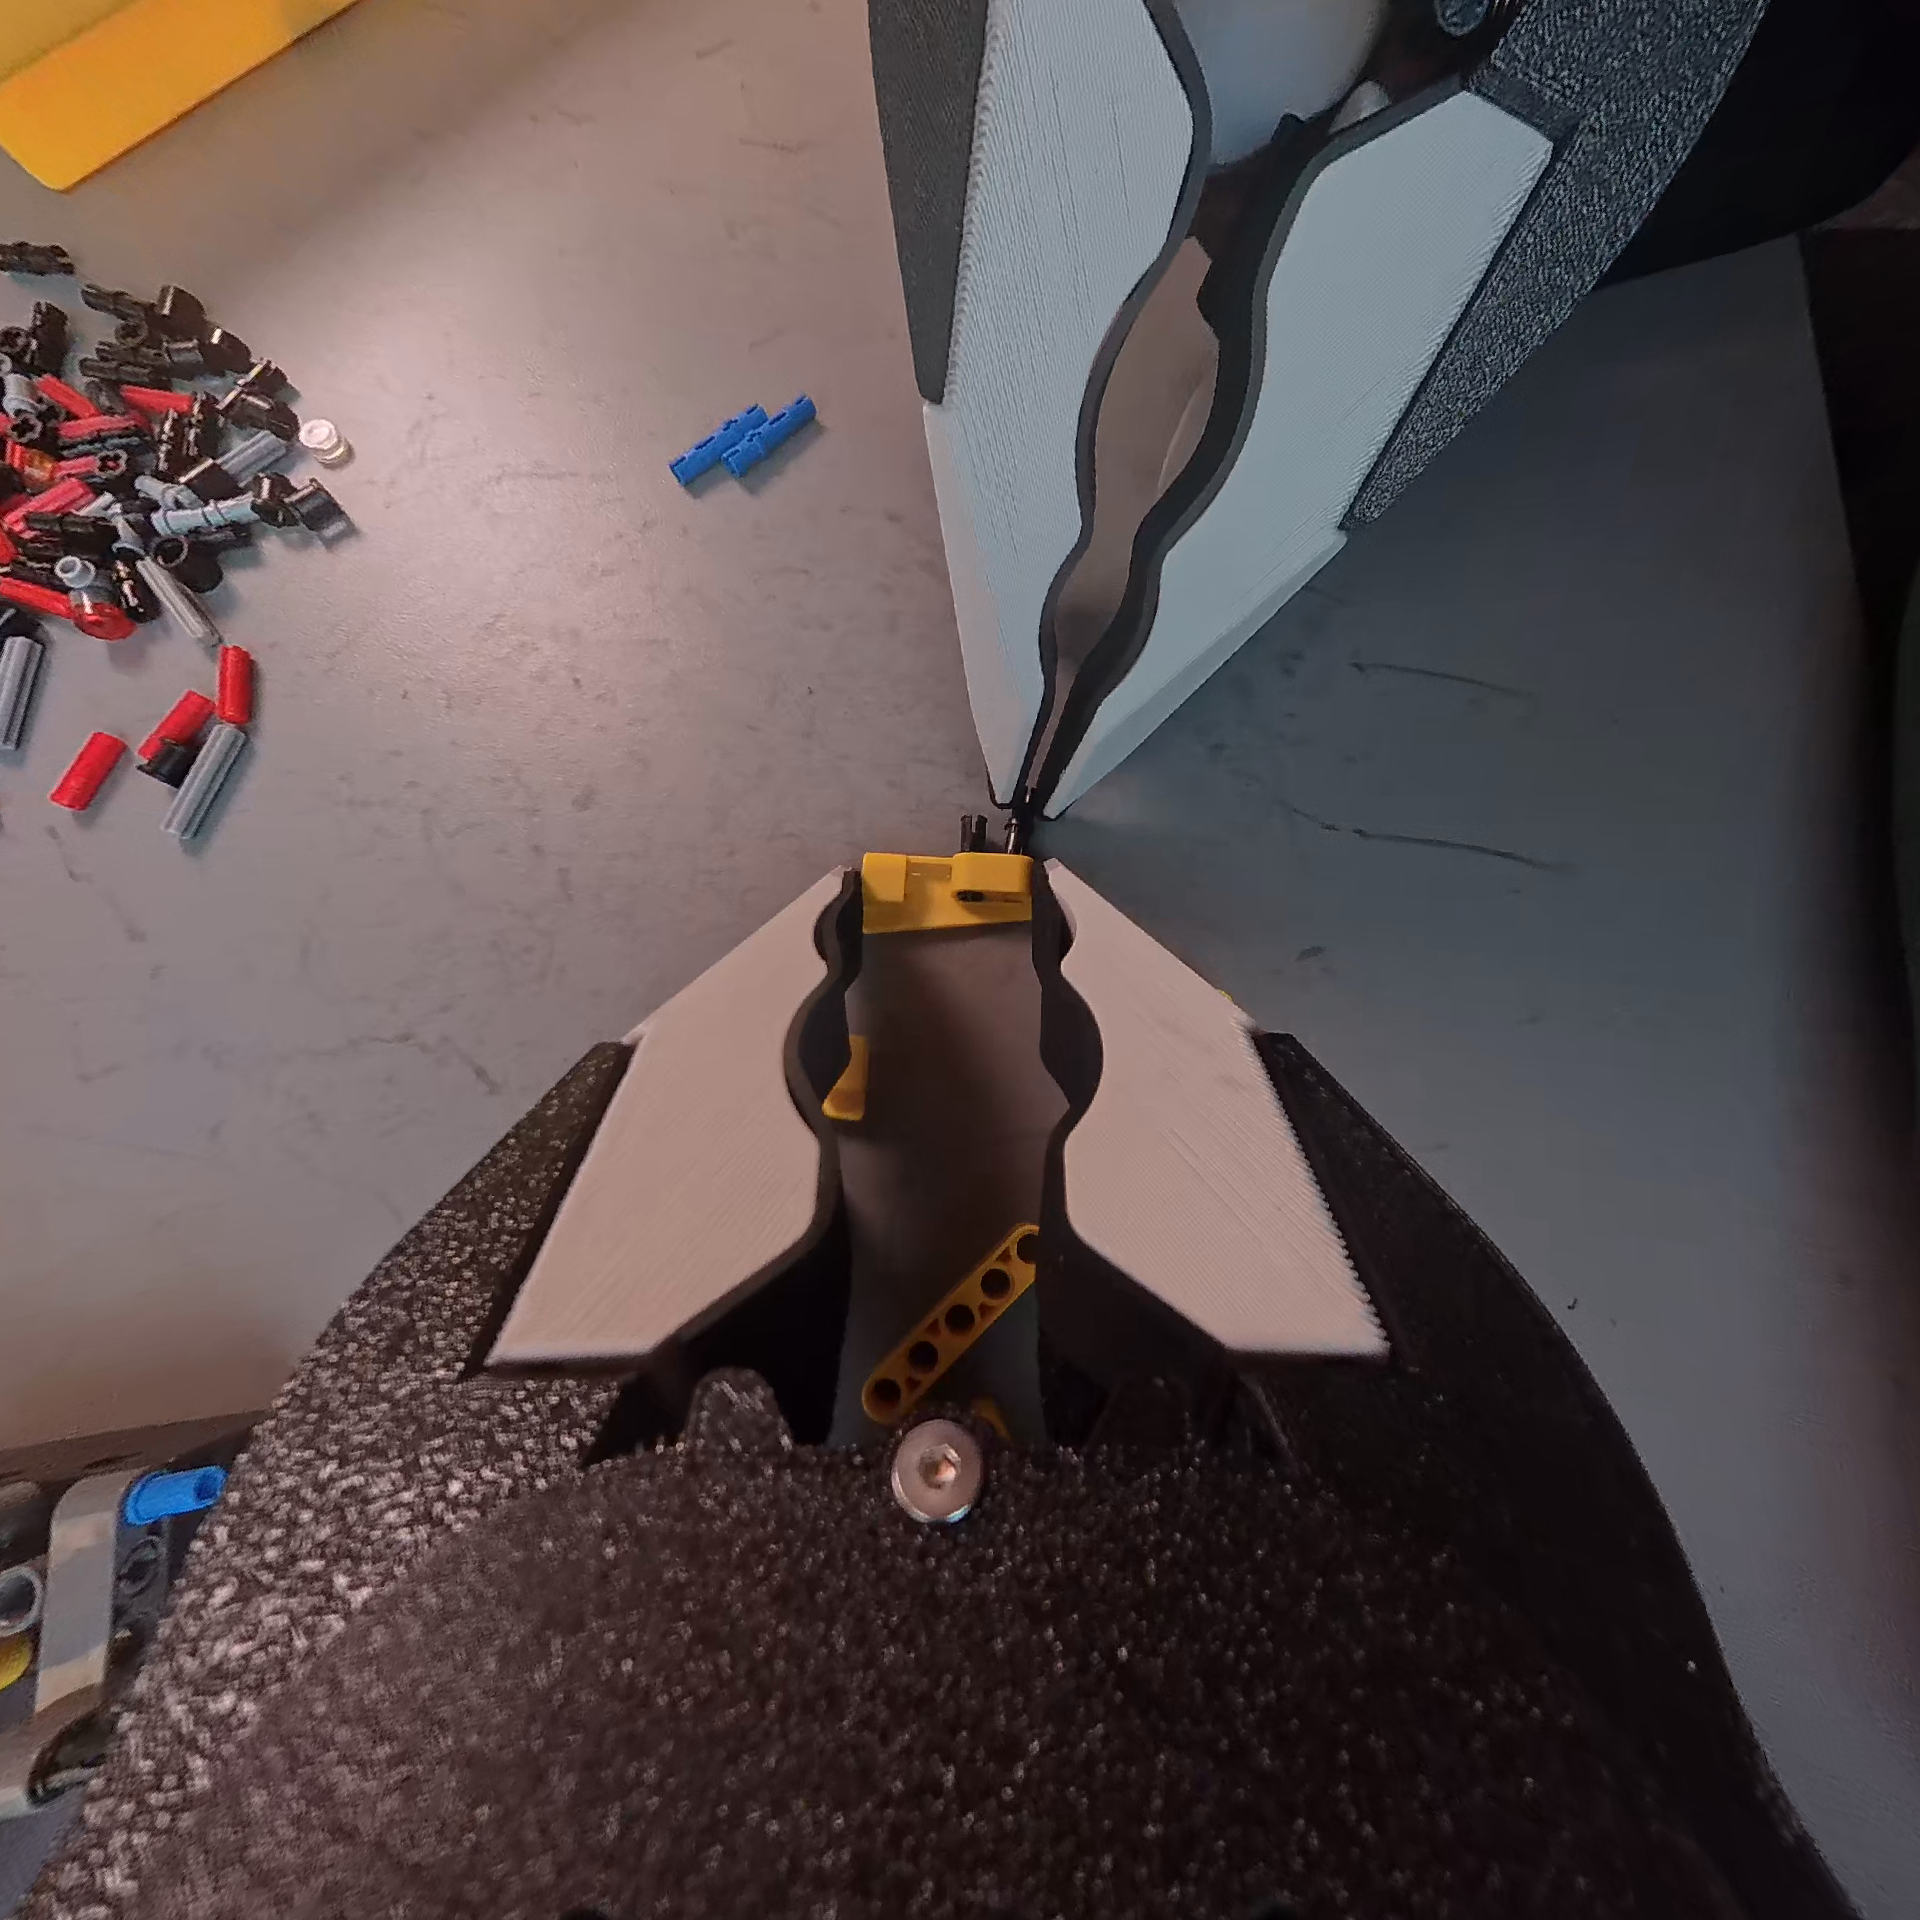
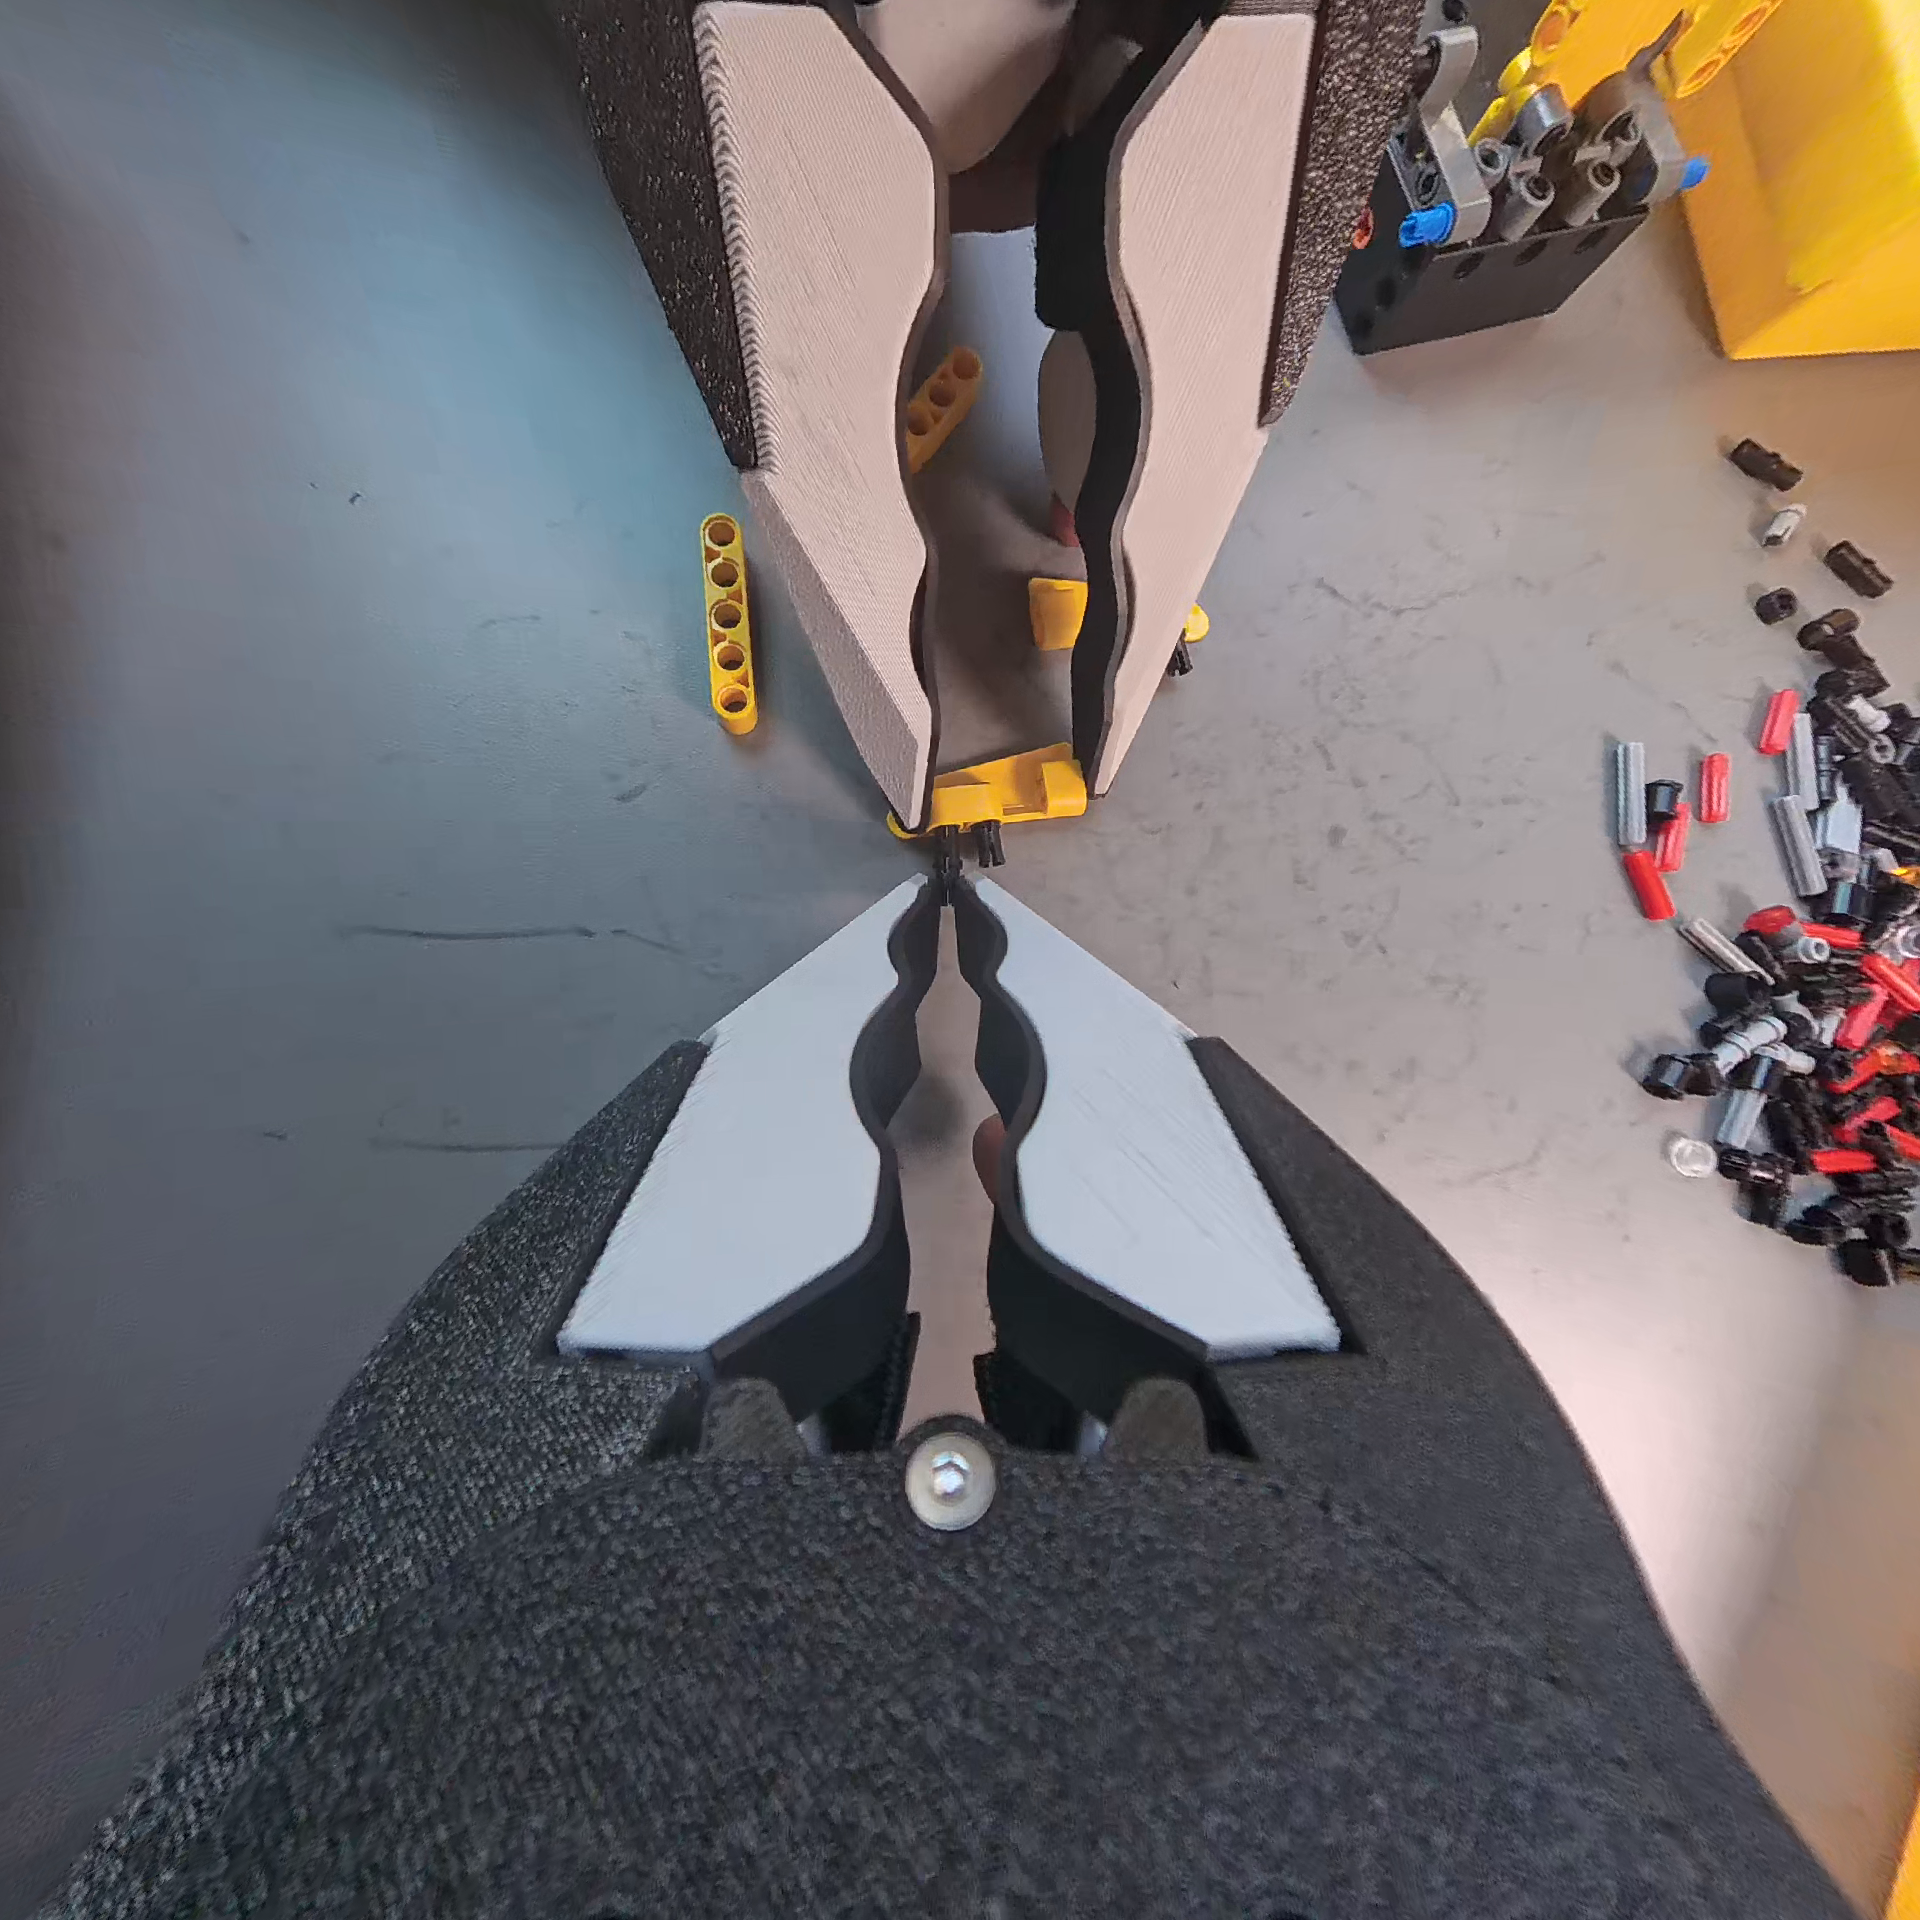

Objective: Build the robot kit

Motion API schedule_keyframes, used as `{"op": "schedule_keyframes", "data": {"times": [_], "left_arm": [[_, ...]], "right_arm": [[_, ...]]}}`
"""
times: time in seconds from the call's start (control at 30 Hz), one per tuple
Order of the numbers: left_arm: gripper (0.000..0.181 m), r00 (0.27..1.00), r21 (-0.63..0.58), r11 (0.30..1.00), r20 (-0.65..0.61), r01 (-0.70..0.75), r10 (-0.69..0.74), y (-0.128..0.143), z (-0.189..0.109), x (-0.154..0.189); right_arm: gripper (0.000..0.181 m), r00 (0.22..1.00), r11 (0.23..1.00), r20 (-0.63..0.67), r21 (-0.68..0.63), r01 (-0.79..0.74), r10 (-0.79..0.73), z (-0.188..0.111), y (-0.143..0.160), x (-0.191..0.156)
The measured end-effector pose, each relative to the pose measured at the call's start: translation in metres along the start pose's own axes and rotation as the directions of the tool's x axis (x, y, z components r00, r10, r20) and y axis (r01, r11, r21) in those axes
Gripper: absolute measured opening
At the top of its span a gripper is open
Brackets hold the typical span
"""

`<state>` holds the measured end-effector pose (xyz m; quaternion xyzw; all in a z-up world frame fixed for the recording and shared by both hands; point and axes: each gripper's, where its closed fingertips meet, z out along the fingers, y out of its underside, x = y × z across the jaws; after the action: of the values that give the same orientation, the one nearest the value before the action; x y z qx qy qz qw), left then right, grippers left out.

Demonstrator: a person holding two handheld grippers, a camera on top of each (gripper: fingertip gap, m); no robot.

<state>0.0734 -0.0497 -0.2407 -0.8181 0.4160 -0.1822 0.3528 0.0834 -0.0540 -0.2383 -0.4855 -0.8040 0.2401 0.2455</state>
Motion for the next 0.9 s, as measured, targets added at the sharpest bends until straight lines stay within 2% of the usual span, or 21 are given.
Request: {"op": "schedule_keyframes", "data": {"times": [0.3, 0.53, 0.9], "left_arm": [[0.031, 1.0, 0.002, 1.0, -0.011, -0.012, 0.012, 0.0027, -0.003, 0.0021], [0.032, 1.0, 0.001, 1.0, -0.027, 0.0, 0.0, 0.0032, -0.0033, 0.0022], [0.031, 0.999, 0.002, 1.0, -0.048, -0.014, 0.015, 0.0038, -0.0038, 0.0033]], "right_arm": [[0.002, 0.993, 0.993, 0.016, 0.016, 0.12, -0.12, 0.0017, -0.0029, -0.0027], [0.002, 0.995, 0.998, 0.097, 0.058, 0.013, -0.018, 0.0012, -0.0038, -0.0039], [0.002, 0.959, 0.993, 0.259, 0.001, -0.119, 0.114, 0.0034, -0.0024, -0.0034]]}}
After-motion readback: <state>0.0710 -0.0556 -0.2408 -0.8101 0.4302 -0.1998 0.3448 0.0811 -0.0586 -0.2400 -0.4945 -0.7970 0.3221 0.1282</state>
